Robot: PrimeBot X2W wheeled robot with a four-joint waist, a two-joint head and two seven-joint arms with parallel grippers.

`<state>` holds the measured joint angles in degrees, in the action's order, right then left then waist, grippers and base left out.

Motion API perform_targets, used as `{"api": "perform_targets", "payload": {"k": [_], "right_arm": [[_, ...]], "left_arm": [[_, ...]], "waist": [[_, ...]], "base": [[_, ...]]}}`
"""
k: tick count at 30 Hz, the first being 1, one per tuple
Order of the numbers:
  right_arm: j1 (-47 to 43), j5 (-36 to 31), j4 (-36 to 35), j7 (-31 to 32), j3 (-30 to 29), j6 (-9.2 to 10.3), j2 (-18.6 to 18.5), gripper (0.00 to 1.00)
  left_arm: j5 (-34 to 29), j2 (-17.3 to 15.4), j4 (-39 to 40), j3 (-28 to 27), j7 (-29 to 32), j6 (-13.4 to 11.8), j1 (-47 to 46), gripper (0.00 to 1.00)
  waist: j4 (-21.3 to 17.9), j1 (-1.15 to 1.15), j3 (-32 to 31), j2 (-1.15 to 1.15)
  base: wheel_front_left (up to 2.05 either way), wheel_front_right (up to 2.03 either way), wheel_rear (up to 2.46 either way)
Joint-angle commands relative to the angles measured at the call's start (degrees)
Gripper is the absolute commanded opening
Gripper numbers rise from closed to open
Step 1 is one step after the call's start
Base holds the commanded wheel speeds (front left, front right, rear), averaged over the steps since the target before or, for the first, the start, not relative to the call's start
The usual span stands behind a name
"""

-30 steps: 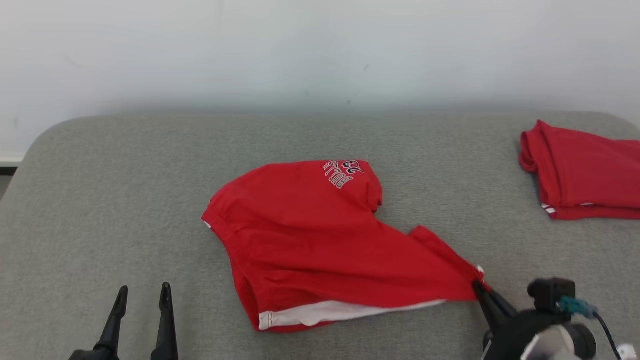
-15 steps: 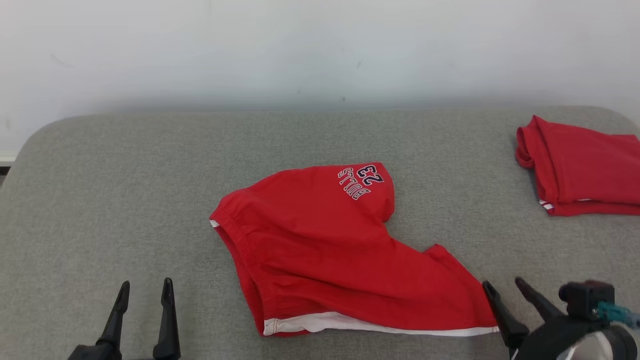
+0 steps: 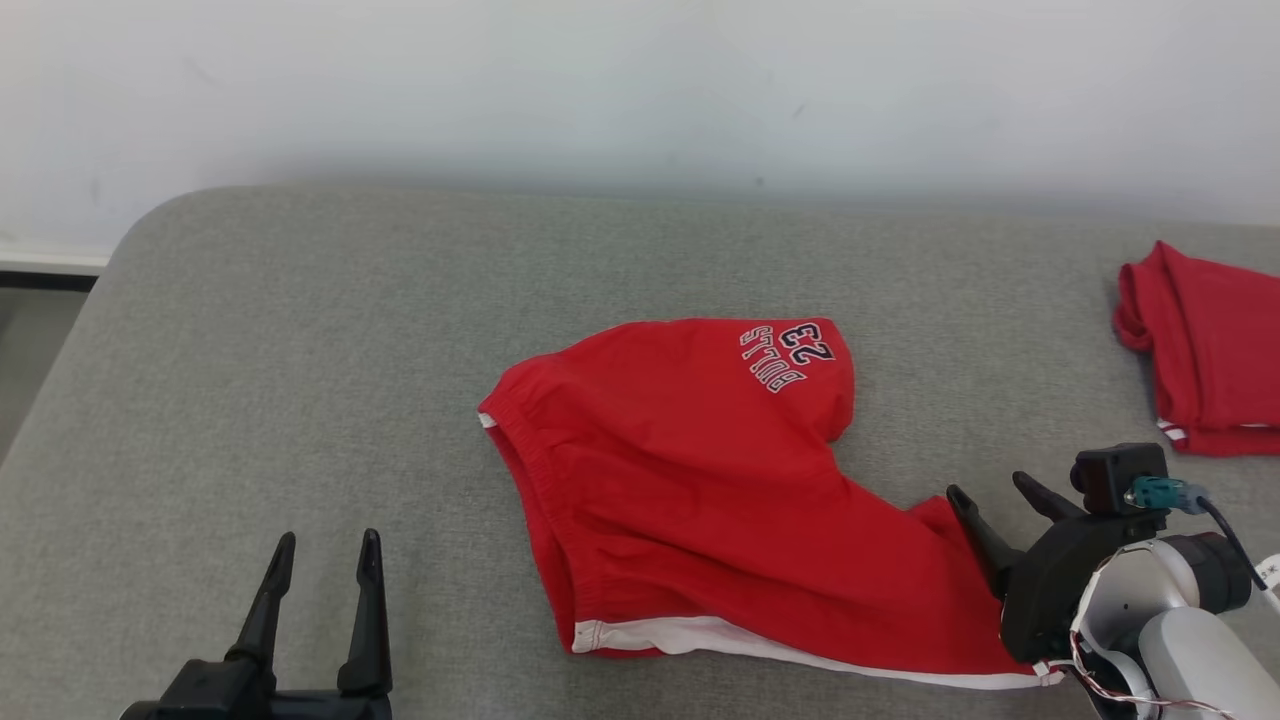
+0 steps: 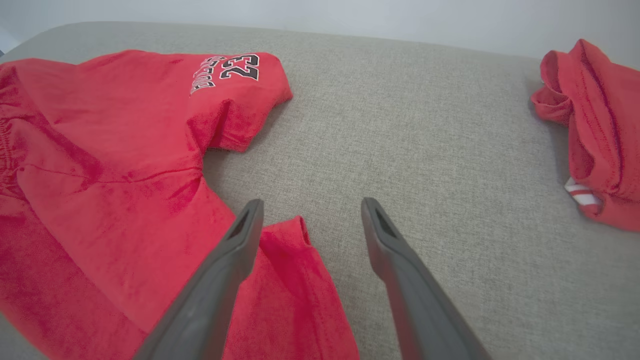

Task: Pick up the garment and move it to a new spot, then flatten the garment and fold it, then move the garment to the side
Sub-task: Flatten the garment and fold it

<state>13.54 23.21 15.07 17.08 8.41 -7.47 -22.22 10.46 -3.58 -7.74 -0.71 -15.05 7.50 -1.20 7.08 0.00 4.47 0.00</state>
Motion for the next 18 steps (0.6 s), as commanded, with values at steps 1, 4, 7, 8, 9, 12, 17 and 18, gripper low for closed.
{"api": "perform_targets", "payload": {"k": [1, 4, 7, 8, 9, 12, 17, 18], "right_arm": [[0.95, 0.26, 1.61, -0.49, 0.77, -0.02, -0.21, 1.00], [2.76, 0.03, 7.61, -1.53, 3.04, -0.02, -0.69, 1.00], [3.87, -0.17, 11.12, -2.00, 4.43, -0.02, -1.05, 0.95], [4.25, -0.11, 12.12, -2.23, 4.79, -0.02, -1.15, 0.58], [4.71, 0.02, 12.96, -2.66, 5.05, -0.02, -1.19, 0.35], [6.56, 0.30, 14.90, -4.04, 6.07, -0.02, -0.75, 0.00], [11.10, 0.78, 16.95, -8.02, 6.67, -0.02, 0.07, 0.00], [12.18, 0.71, 17.57, -8.98, 6.45, -0.02, 0.43, 0.00]], "left_arm": [[0.18, 0.25, -0.08, 0.22, -0.16, -0.06, -0.69, 1.00], [0.64, 0.32, -0.38, 0.85, -0.16, -0.06, -1.52, 1.00], [0.85, 0.37, -0.48, 0.83, -0.16, -0.05, -1.44, 1.00], [0.92, 0.38, -0.46, 0.73, -0.16, -0.05, -1.41, 1.00], [0.93, 0.39, -0.43, 0.68, -0.16, -0.05, -1.37, 1.00], [0.93, 0.39, -0.50, 0.56, -0.16, -0.05, -1.40, 1.00], [1.06, 0.41, -0.51, 0.90, -0.16, -0.05, -2.13, 1.00], [1.09, 0.42, -0.56, 1.06, -0.16, -0.05, -2.22, 1.00]], "waist": [[1.32, 0.00, 0.82, 0.00], [2.80, 0.00, 1.57, 0.00], [3.23, 0.00, 1.96, 0.00], [3.28, 0.00, 2.07, 0.00], [3.29, 0.00, 2.17, 0.00], [3.27, 0.00, 2.49, 0.00], [3.31, 0.00, 3.04, 0.00], [3.34, 0.00, 3.13, 0.00]], "base": [[0.00, 0.00, 0.00], [0.00, 0.00, 0.00], [0.00, 0.00, 0.00], [0.00, 0.00, 0.00], [0.00, 0.00, 0.00], [0.00, 0.00, 0.00], [0.00, 0.00, 0.00], [0.00, 0.00, 0.00]]}}
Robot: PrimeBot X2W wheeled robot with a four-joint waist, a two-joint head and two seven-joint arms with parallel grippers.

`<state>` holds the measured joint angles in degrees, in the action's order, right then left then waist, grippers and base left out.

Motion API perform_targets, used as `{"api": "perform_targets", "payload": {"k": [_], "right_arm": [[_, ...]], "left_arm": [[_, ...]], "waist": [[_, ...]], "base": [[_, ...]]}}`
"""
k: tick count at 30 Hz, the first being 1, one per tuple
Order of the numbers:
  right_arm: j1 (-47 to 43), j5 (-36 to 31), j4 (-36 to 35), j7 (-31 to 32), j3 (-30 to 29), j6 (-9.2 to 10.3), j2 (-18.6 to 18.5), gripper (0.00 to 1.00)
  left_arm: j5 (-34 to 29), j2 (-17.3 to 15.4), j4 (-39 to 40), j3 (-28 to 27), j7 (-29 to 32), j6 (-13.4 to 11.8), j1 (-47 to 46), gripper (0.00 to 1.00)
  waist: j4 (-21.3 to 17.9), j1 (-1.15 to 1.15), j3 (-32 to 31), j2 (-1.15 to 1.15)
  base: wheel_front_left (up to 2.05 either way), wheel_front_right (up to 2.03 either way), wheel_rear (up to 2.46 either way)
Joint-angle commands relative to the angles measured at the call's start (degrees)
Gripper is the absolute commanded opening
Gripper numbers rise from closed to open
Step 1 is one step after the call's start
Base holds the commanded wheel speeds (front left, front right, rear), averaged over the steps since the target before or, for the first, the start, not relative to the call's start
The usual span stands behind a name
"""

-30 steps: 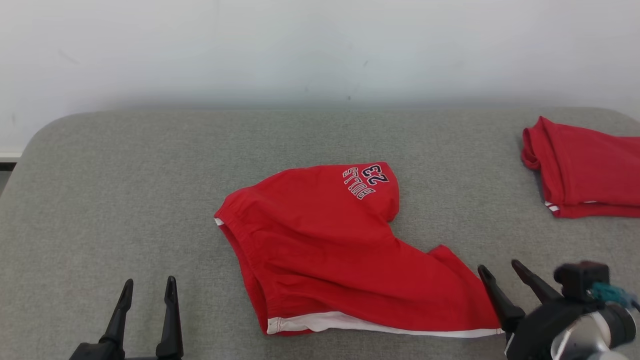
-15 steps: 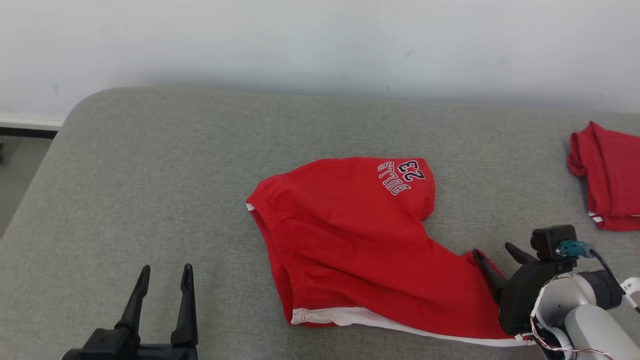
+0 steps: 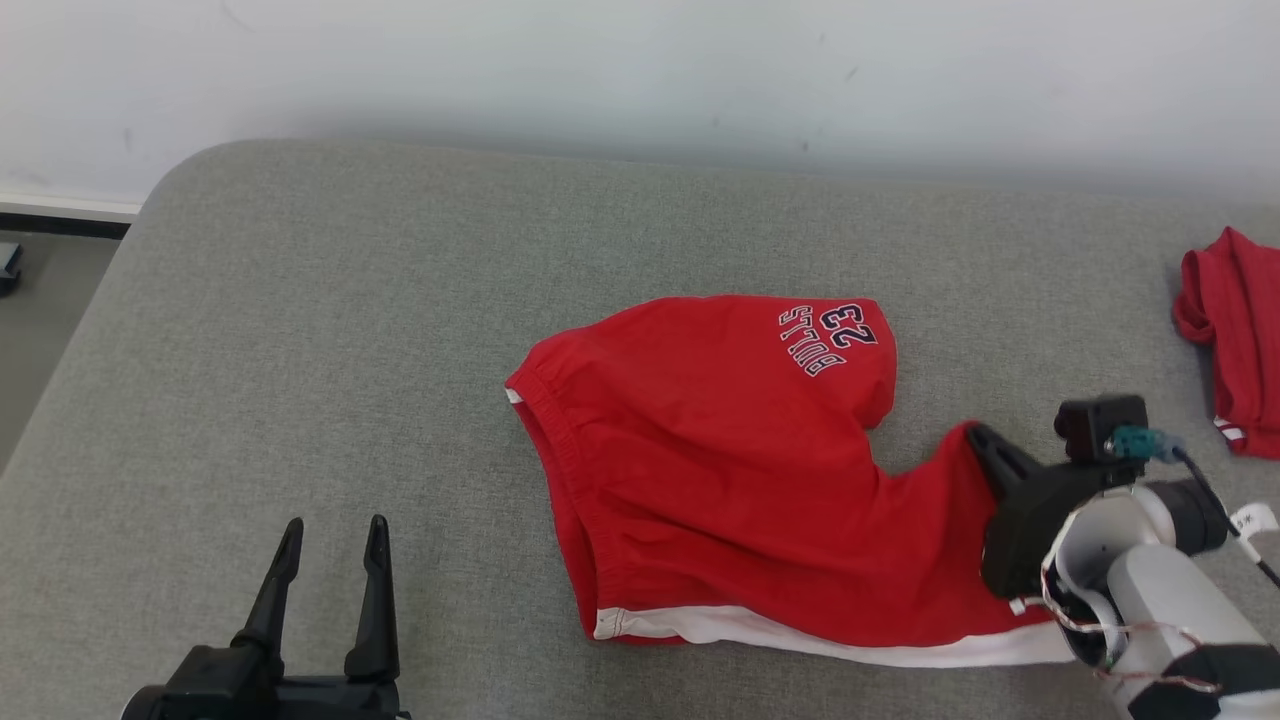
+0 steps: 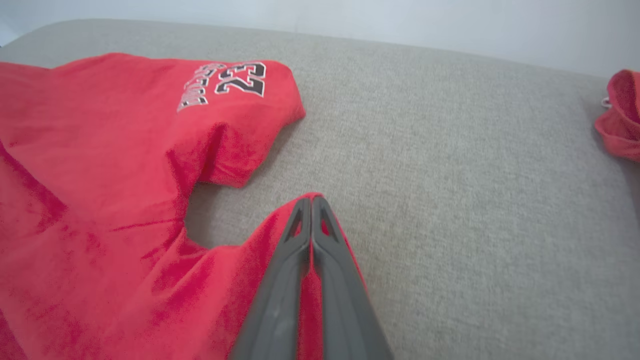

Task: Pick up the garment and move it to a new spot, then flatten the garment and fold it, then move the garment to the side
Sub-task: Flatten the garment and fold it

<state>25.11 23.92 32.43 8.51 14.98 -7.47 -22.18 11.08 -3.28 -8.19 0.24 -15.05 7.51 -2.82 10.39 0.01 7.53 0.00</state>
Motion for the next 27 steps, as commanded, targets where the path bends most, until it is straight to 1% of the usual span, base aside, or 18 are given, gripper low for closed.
{"api": "perform_targets", "payload": {"k": [1, 7, 8, 9, 14, 19, 22, 23, 27], "right_arm": [[1.57, -0.03, 1.03, -1.13, -0.33, -0.02, 0.88, 0.00], [7.00, -1.06, 8.48, -4.46, 0.03, -0.02, 2.94, 0.00], [7.61, -1.19, 9.73, -5.26, 0.31, -0.02, 3.13, 0.54], [7.93, -1.28, 10.90, -6.13, 0.55, -0.02, 3.22, 1.00], [8.04, -0.80, 13.60, -12.59, 1.69, -0.02, 2.81, 1.00], [4.30, 1.31, 11.56, -18.77, 3.08, -0.02, 0.95, 1.00], [0.71, 2.66, 9.10, -20.70, 3.16, -0.02, -0.73, 1.00], [0.71, 2.66, 9.10, -20.70, 3.16, -0.02, -0.73, 1.00], [-4.49, 3.41, 5.34, -21.60, 2.40, -0.02, -2.61, 1.00]], "left_arm": [[0.49, 0.11, -0.15, 0.22, -0.16, -0.06, -0.69, 1.00], [0.69, 0.19, -0.56, 1.31, -0.16, -0.05, -1.16, 1.00], [0.74, 0.20, -0.68, 1.65, -0.16, -0.05, -1.25, 1.00], [0.72, 0.19, -0.78, 1.90, -0.16, -0.05, -1.29, 1.00], [-0.02, 0.05, -0.83, 1.71, -0.16, -0.05, 0.22, 1.00], [-0.69, -1.01, -0.54, 2.18, -0.16, -0.06, 2.35, 1.00], [-0.96, -1.76, -0.52, 4.08, -0.16, -0.06, 3.76, 1.00], [-0.96, -1.76, -0.52, 4.08, -0.16, -0.06, 3.76, 1.00], [-0.36, -2.39, -0.67, 8.64, -0.16, -0.05, 5.15, 1.00]], "waist": [[0.07, -0.01, 0.15, 0.00], [0.50, -0.01, 0.60, 0.00], [0.52, -0.01, 0.45, 0.00], [0.41, -0.01, 0.15, 0.00], [-1.10, -0.01, -2.10, 0.00], [-3.18, -0.01, -4.60, 0.00], [-4.29, -0.01, -5.44, 0.00], [-4.29, -0.01, -5.44, 0.00], [-5.89, -0.01, -5.16, 0.00]], "base": [[0.00, 0.00, 0.00], [0.00, 0.00, 0.00], [0.00, 0.00, 0.00], [0.00, 0.00, 0.00], [0.00, 0.00, 0.00], [0.00, 0.00, 0.00], [0.00, 0.00, 0.00], [0.00, 0.00, 0.00], [0.00, 0.00, 0.00]]}}
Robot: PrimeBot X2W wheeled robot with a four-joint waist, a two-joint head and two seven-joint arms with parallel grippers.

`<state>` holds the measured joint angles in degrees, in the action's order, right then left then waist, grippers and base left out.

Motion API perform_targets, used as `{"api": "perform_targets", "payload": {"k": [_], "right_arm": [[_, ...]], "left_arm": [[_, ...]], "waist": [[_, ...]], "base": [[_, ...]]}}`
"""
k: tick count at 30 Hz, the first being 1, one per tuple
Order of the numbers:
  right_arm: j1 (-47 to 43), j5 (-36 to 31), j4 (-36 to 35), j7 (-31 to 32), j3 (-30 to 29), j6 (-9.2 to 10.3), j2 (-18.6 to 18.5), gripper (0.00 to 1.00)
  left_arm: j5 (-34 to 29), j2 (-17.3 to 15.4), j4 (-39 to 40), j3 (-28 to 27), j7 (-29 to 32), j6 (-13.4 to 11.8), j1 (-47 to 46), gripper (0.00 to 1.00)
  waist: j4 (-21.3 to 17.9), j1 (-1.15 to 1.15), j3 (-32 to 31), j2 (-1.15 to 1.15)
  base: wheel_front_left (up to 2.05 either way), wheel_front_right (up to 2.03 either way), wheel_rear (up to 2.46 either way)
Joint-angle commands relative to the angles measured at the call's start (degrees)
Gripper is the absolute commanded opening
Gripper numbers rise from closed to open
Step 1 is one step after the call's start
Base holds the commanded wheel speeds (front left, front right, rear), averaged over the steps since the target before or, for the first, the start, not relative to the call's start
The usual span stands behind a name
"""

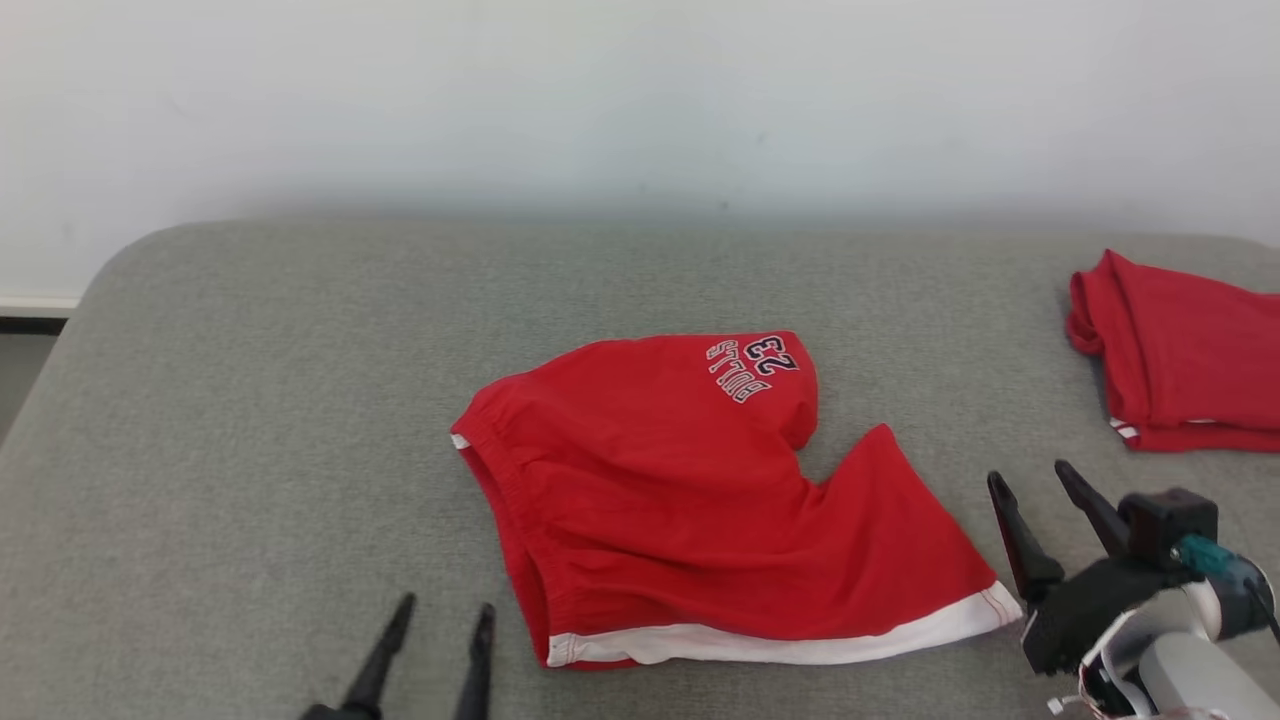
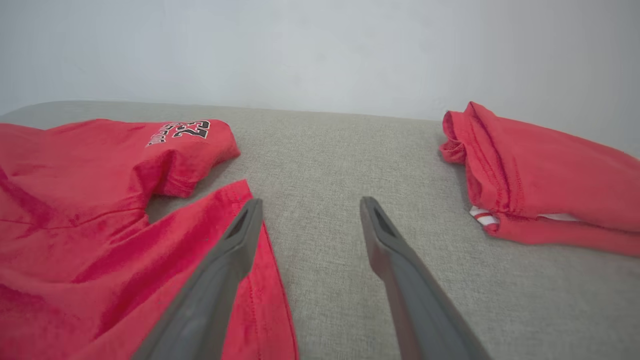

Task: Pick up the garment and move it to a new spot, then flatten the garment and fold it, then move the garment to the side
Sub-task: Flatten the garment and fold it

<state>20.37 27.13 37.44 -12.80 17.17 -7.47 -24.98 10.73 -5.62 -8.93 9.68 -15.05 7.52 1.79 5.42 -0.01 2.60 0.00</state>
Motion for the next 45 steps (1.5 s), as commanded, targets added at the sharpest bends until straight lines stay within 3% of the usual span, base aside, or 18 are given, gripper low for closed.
{"api": "perform_targets", "payload": {"k": [1, 6, 15, 28, 29, 30, 31, 32, 33, 38, 45], "right_arm": [[-0.98, 0.12, -0.77, -0.32, -0.15, -0.02, -0.20, 1.00], [-6.65, -0.75, -5.90, 1.37, -1.46, -0.02, -0.77, 1.00], [-13.03, -3.06, -13.36, 6.21, -2.86, -0.02, 1.76, 1.00], [-11.46, -5.22, -11.07, 8.54, -3.19, -0.02, 4.06, 1.00], [-10.96, -5.20, -10.42, 8.52, -3.12, -0.02, 4.26, 0.85], [-10.45, -5.27, -9.47, 8.69, -3.08, -0.02, 4.45, 0.42], [-9.94, -5.36, -8.40, 8.82, -2.97, -0.02, 4.66, 0.13], [-9.44, -5.60, -7.39, 8.80, -2.82, -0.02, 4.82, 0.00], [-8.90, -5.67, -6.52, 8.40, -2.64, -0.02, 4.99, 0.00], [-8.31, -4.68, -4.78, 5.85, -1.35, -0.02, 5.52, 0.00], [-11.24, -2.81, -8.34, 3.55, -0.95, -0.02, 4.56, 0.00]], "left_arm": [[0.59, -0.52, -0.54, 0.66, -0.16, -0.07, 0.60, 1.00], [3.65, -2.15, -3.82, 6.23, -0.16, -0.09, -1.08, 1.00], [8.06, -4.35, -11.72, 12.16, -0.16, -0.09, -5.26, 1.00], [12.81, -4.44, -18.96, 17.00, -0.16, -0.09, -10.57, 1.00], [13.25, -4.41, -19.80, 17.73, -0.16, -0.09, -10.92, 1.00], [14.17, -4.32, -20.54, 18.29, -0.16, -0.09, -11.48, 1.00], [15.35, -4.21, -21.47, 18.98, -0.16, -0.09, -12.02, 0.49], [15.99, -4.31, -22.23, 20.14, -0.16, -0.08, -12.66, 0.15], [16.03, -4.63, -22.63, 21.17, -0.15, -0.08, -13.43, 0.00], [17.53, -5.48, -21.63, 21.52, -0.16, -0.09, -14.06, 0.00], [16.27, -6.87, -16.42, 18.28, -0.16, -0.09, -9.77, 0.00]], "waist": [[-1.29, 0.01, -0.04, 0.00], [-3.27, 0.01, 1.26, 0.00], [-5.31, 0.01, 3.23, 0.00], [-4.34, 0.01, 4.93, 0.00], [-4.33, 0.01, 4.99, 0.00], [-4.33, 0.01, 5.04, 0.00], [-4.30, 0.01, 5.14, 0.00], [-4.21, 0.01, 5.18, 0.00], [-4.05, 0.01, 5.22, 0.00], [-3.70, 0.01, 4.56, 0.00], [-4.05, 0.01, 3.46, 0.00]], "base": [[0.00, 0.00, 0.00], [0.00, 0.00, 0.00], [0.00, 0.00, 0.00], [0.00, 0.00, 0.00], [0.00, 0.00, 0.00], [0.00, 0.00, 0.00], [0.00, 0.00, 0.00], [0.00, 0.00, 0.00], [0.00, 0.00, 0.00], [0.00, 0.00, 0.00], [0.00, 0.00, 0.00]]}}
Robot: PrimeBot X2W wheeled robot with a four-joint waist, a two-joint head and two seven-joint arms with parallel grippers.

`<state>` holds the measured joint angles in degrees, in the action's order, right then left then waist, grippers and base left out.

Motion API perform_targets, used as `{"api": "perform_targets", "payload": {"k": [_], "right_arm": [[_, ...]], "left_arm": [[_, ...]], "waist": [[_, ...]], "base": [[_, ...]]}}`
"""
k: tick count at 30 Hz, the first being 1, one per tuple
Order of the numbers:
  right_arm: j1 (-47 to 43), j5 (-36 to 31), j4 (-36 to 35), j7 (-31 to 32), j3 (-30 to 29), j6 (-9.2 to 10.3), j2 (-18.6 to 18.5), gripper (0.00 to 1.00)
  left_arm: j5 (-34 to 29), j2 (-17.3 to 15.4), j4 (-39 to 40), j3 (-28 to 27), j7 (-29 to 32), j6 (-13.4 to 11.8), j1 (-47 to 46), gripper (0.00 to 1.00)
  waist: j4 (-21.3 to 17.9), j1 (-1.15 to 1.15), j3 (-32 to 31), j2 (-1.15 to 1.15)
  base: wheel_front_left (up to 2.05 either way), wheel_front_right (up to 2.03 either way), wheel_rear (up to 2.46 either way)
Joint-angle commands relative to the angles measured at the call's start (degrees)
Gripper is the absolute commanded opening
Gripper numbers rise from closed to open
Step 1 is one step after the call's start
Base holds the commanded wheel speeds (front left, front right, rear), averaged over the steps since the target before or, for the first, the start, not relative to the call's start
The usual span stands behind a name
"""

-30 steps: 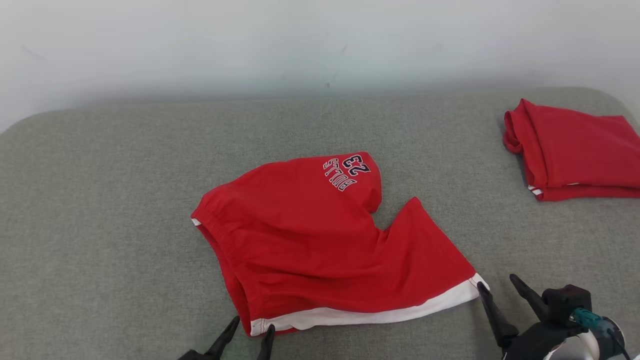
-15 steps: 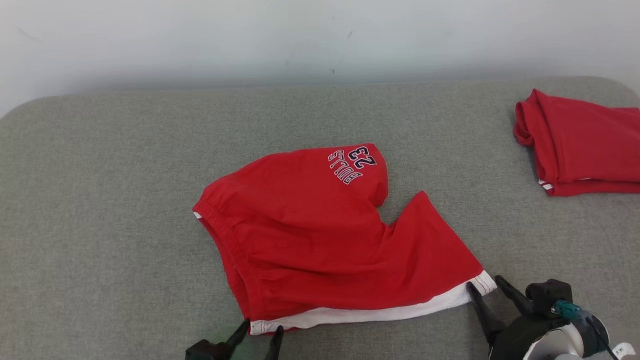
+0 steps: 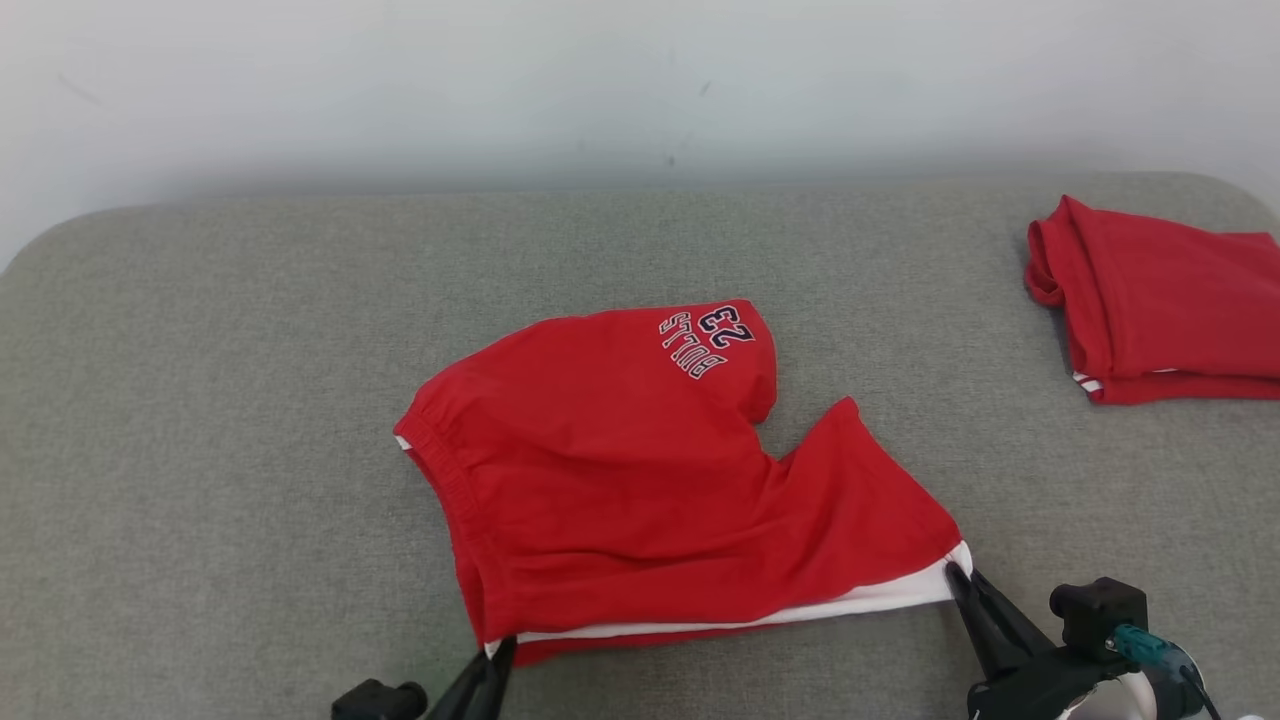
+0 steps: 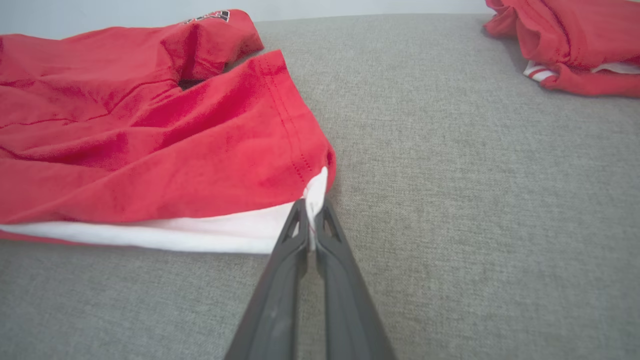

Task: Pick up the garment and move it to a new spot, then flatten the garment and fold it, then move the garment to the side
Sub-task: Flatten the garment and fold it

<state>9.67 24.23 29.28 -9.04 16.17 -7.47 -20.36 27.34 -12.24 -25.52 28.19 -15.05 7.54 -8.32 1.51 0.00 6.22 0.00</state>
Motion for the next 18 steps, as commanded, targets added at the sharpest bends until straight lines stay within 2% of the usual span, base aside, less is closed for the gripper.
{"api": "perform_targets", "payload": {"k": [1, 5, 9, 14, 18], "right_arm": [[-1.08, 0.45, -1.22, -0.15, 0.00, -0.02, -0.21, 0.00], [-1.51, 1.91, -6.44, 0.92, -0.34, -0.02, -0.18, 0.00], [4.04, 3.46, -12.42, 4.27, -0.04, -0.02, 0.05, 0.00], [16.34, 5.35, -13.74, 8.07, -0.49, -0.02, 0.91, 0.00], [29.89, 6.35, -10.34, 11.45, -3.46, -0.02, 3.91, 0.00]], "left_arm": [[-0.74, -0.44, 1.25, -0.84, -0.16, -0.11, 0.94, 0.00], [-2.00, -1.42, 5.25, -3.76, -0.16, -0.11, 1.66, 0.00], [-2.17, -4.39, 9.20, -4.60, -0.07, -0.11, -4.98, 0.00], [-0.26, -10.57, 12.39, -0.70, 4.11, -0.11, -20.08, 0.00], [4.56, -15.65, 13.82, 3.04, 8.45, -0.11, -35.30, 0.00]], "waist": [[-0.27, 0.00, -0.25, 0.00], [-1.19, 0.00, -0.36, 0.00], [-2.47, 0.00, 0.77, 0.00], [-3.43, 0.00, 5.18, 0.00], [-3.96, 0.00, 11.15, 0.00]], "base": [[0.00, 0.00, 0.00], [0.00, 0.00, 0.00], [0.00, 0.00, 0.00], [0.00, 0.00, 0.00], [0.00, 0.00, 0.00]]}}
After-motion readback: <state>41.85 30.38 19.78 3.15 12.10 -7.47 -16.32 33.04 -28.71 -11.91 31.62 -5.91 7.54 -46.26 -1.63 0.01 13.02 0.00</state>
